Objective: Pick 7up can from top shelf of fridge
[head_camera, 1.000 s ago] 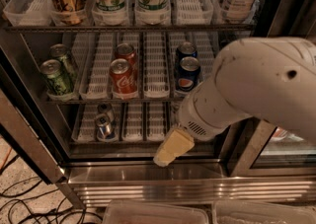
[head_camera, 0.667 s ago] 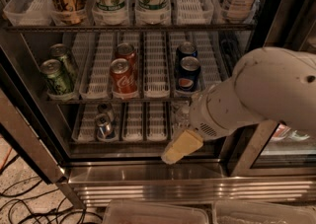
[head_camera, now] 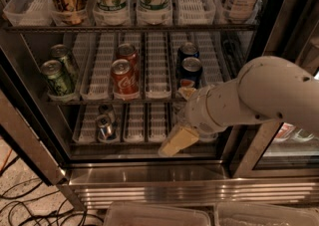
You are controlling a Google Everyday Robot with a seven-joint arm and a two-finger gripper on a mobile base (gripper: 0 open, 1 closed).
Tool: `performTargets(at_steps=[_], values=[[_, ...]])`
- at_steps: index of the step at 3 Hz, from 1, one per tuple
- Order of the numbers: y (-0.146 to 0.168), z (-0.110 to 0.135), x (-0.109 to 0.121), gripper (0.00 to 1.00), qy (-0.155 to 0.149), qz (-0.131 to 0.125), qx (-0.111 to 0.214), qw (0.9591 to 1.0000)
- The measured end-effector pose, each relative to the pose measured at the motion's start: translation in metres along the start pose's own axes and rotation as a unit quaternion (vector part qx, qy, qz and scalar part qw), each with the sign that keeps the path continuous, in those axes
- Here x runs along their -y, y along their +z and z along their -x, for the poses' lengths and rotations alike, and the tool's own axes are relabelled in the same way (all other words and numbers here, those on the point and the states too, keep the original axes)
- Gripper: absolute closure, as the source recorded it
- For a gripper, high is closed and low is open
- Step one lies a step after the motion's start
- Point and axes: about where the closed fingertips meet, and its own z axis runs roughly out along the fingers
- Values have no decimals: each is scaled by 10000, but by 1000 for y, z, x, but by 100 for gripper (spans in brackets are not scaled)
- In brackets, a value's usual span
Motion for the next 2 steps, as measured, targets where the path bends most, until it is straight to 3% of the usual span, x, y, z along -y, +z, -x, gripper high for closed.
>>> performTargets(at_steps=[1,2], values=[[1,0,-2,0,-422,21,-3,9991],[8,3,1,0,-270,13,500,9984]])
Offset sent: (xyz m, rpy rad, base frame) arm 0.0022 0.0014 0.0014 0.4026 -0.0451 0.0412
